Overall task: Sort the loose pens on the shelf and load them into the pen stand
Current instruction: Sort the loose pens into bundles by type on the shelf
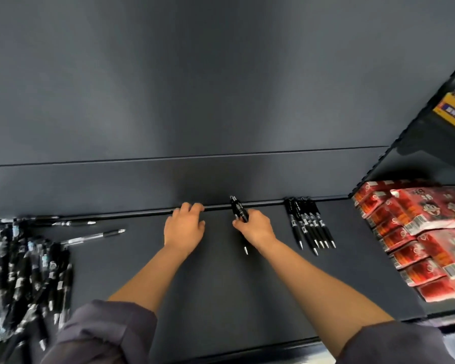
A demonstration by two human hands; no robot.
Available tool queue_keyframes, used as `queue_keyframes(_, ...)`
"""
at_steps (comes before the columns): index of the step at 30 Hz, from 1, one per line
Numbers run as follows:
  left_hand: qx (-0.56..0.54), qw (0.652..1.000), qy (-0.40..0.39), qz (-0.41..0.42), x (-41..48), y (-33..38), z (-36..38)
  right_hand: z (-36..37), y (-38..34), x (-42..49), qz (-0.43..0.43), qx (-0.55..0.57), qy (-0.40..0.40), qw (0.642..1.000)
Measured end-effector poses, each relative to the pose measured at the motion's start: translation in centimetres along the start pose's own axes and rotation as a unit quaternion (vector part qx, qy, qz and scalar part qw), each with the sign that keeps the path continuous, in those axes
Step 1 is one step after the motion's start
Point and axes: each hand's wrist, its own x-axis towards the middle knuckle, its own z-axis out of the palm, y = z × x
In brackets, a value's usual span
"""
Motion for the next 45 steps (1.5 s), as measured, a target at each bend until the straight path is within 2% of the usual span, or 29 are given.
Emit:
queue_keyframes(2,-0.047,0.997,-0.035,0.049,0.8,2.1,0.4,-1.5,0.6,0.0,0.024,-0.069,0.047,0.996)
queue_keyframes(4,-0.12,0.984,-0.104,0.081,1.4,4.5,0.9,-3.1,1.6,0.1,0.043,-0.143,0.092,0.985)
queue_keyframes(7,-0.2,0.957,-0.187,0.094,1.6,7.8,2.3,-4.9,3.1,0.3,0.058,-0.205,0.104,0.972)
queue_keyframes(10,-0.232,0.94,-0.235,0.084,1.4,10.1,3.5,-6.1,4.1,0.7,0.048,-0.21,0.099,0.972)
queue_keyframes(13,-0.243,0.932,-0.26,0.066,1.8,11.7,4.4,-7.3,4.7,1.1,0.046,-0.144,0.101,0.983)
queue_keyframes(17,-0.259,0.933,-0.245,0.043,2.2,14.0,5.4,-10.7,6.9,1.7,0.071,-0.095,0.106,0.987)
queue_keyframes(23,-0.259,0.949,-0.181,0.013,2.2,17.8,7.2,-14.6,10.9,3.1,0.104,-0.146,0.085,0.98)
queue_keyframes(25,-0.246,0.955,-0.164,0.014,2.0,18.7,7.5,-14.8,11.4,3.5,0.093,-0.188,0.054,0.976)
queue_keyframes(28,-0.237,0.959,-0.157,0.006,1.8,19.8,7.8,-14.9,12.0,3.7,0.075,-0.236,0.062,0.967)
queue_keyframes(32,-0.256,0.955,-0.149,-0.014,1.1,21.7,8.2,-15.6,13.5,4.1,0.04,-0.224,0.067,0.971)
queue_keyframes(37,-0.231,0.963,-0.14,0.009,0.7,22.5,8.8,-16.7,14.4,4.1,0.028,-0.254,0.067,0.964)
queue_keyframes(41,-0.202,0.967,-0.155,0.024,0.7,21.4,7.9,-17.0,14.5,3.7,0.013,-0.284,0.083,0.955)
queue_keyframes(45,-0.165,0.974,-0.151,0.04,0.5,19.6,6.5,-16.5,13.0,3.1,-0.043,-0.323,0.126,0.937)
